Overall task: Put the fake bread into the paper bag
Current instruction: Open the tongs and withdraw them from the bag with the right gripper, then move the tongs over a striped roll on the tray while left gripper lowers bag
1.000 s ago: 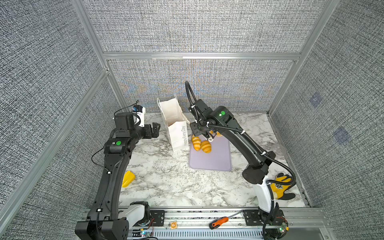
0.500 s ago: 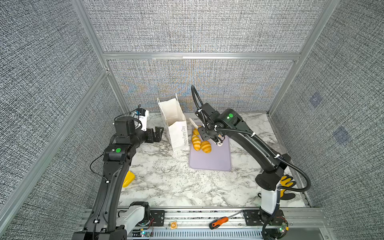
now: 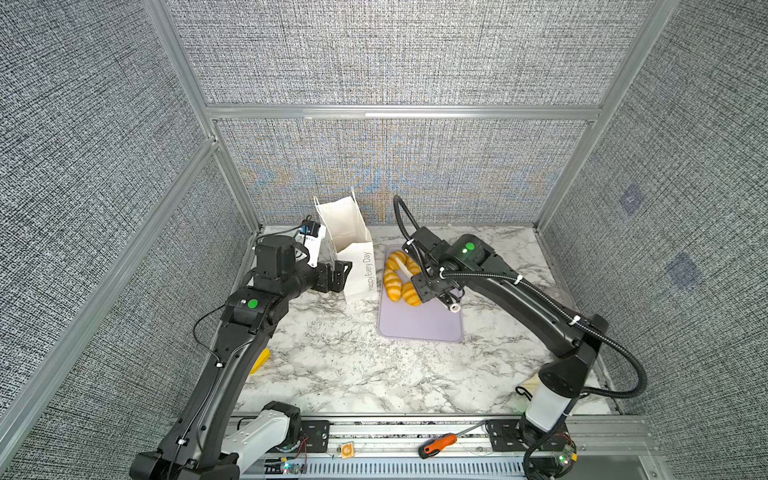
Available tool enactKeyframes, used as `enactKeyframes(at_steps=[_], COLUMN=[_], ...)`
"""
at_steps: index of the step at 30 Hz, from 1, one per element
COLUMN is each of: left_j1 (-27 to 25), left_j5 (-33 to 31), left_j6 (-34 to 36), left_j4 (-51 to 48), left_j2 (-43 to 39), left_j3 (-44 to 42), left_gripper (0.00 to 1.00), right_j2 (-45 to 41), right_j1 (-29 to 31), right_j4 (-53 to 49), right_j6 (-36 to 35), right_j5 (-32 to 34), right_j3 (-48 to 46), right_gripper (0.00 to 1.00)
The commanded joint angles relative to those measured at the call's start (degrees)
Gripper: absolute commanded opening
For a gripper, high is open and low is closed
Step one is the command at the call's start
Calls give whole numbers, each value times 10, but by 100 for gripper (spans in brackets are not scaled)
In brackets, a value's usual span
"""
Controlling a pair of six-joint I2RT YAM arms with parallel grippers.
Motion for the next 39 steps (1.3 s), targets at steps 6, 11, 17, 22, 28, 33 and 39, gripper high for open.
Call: enactKeyframes(at_steps=[6,11,17,22,28,33,39], left_j1=[-36,-54,-78,-86,-89,-90,-92], left_j5=[-1,12,26,32,46,64,62], left_j6=[-20,-26,-37,-40,-42,-48,-50], left_j4=[23,34,46,44,53,68,71], left_j2=[-6,-6,-18,-27,-29,-18,-15], left_j3=[-24,-50,-101,-137,-175,-196,-204], left_gripper=[99,99,99,99,99,99,99], right_j2=[-38,-10,50,89,121,137,123], right_j1=[-8,-21,-37,-53,-71,-76,-75], right_j4=[79,105,99,94,76,79,61], right_j6=[45,54,48,41,38,32,39], right_j5=[-93,-133,-136,-138,-123,-125,-121], right_j3=[-168,-198,-173,-152,-128,-117,-121], right_gripper=[63,64,65,66,66,67,67])
